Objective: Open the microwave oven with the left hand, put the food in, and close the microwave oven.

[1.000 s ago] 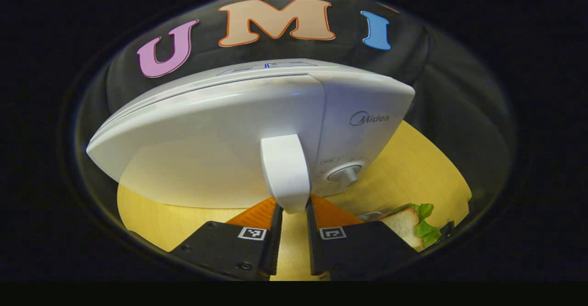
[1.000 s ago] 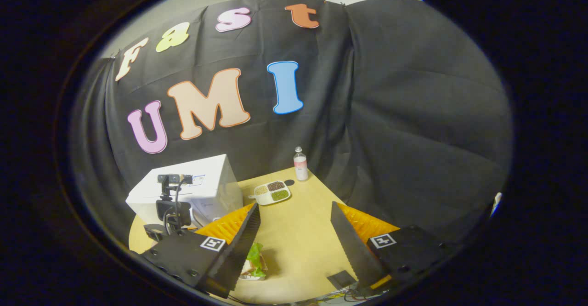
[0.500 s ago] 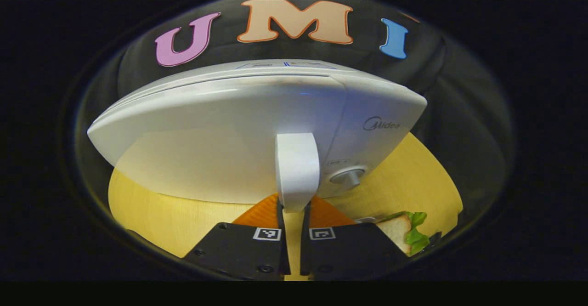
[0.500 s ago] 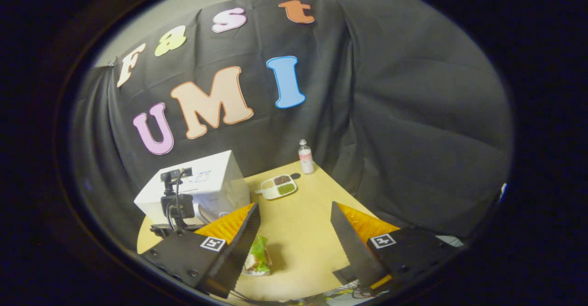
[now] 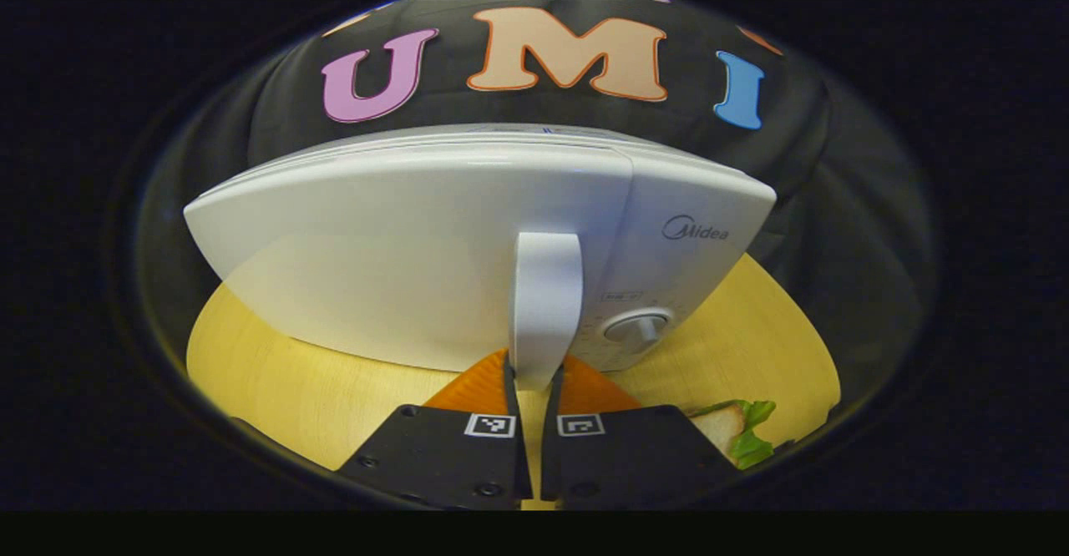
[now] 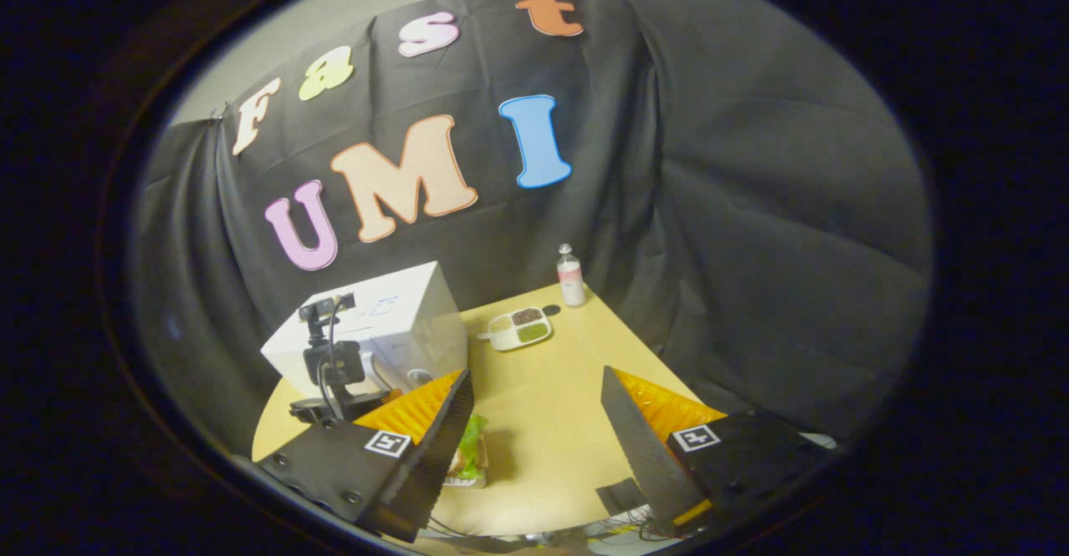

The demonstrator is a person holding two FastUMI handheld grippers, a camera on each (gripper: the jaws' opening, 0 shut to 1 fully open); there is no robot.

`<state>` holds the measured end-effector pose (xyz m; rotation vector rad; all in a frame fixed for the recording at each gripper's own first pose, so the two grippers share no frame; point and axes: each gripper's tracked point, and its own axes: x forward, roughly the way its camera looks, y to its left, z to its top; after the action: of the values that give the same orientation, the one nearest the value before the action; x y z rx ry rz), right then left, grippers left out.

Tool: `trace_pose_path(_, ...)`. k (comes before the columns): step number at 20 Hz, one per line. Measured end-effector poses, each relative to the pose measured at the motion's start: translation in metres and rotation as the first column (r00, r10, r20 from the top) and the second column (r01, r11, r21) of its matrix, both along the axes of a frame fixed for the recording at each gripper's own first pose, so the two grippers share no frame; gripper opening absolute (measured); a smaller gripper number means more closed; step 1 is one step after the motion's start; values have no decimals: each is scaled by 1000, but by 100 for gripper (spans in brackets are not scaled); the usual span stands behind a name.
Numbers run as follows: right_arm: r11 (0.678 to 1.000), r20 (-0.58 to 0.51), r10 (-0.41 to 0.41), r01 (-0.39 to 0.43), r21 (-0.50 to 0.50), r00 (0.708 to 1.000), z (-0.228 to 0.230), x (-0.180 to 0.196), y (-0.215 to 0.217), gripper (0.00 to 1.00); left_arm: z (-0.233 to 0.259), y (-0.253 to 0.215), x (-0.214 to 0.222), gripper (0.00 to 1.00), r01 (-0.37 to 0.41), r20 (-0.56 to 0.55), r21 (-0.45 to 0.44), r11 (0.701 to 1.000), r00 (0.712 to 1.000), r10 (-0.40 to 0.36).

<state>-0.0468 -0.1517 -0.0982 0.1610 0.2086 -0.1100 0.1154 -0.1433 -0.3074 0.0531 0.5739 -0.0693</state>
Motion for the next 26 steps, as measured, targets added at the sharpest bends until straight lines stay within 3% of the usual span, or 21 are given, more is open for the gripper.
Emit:
trace_pose_path(1,1000,-3,17,-17,-4,1000,-2,-1,0,91,0,0,-1,4,-1,11,4,1000,1000,1)
trace_pose_path(8,998,-30,69,-70,-3,997,-14,-3,-2,91,0,2,-6,5,-79,50,-19,997,996,80)
trace_pose_path(14,993,-22,121,-120,15,992,-11,2,9,91,-1,30,-81,2,-88,67,-30,996,994,90)
trace_pose_path(17,987,-34,158,-158,-8,987,-16,8,18,91,-3,43,-101,5,-80,73,32,996,994,78)
trace_pose_path(19,982,-36,187,-187,-12,982,-18,10,27,91,-3,50,-111,11,-82,61,46,996,995,79)
trace_pose_path(20,980,-43,199,-199,-15,979,-22,12,32,91,-4,53,-115,15,-87,60,33,996,995,85)
trace_pose_path(21,977,-52,210,-211,-18,976,-25,13,37,91,-3,57,-120,12,-94,58,16,995,994,93)
trace_pose_path(23,972,-62,231,-233,-18,971,-29,14,47,91,-3,64,-128,19,-103,53,-6,995,993,103)
trace_pose_path(24,970,-66,240,-242,-18,969,-31,15,52,97,-3,69,-132,22,-105,51,-9,994,993,105)
trace_pose_path(25,968,-72,248,-250,-18,966,-32,17,58,97,-2,76,-134,30,-109,53,-7,994,993,109)
trace_pose_path(26,966,-76,256,-258,-20,964,-33,19,63,97,-6,82,-140,46,-112,42,-6,994,993,112)
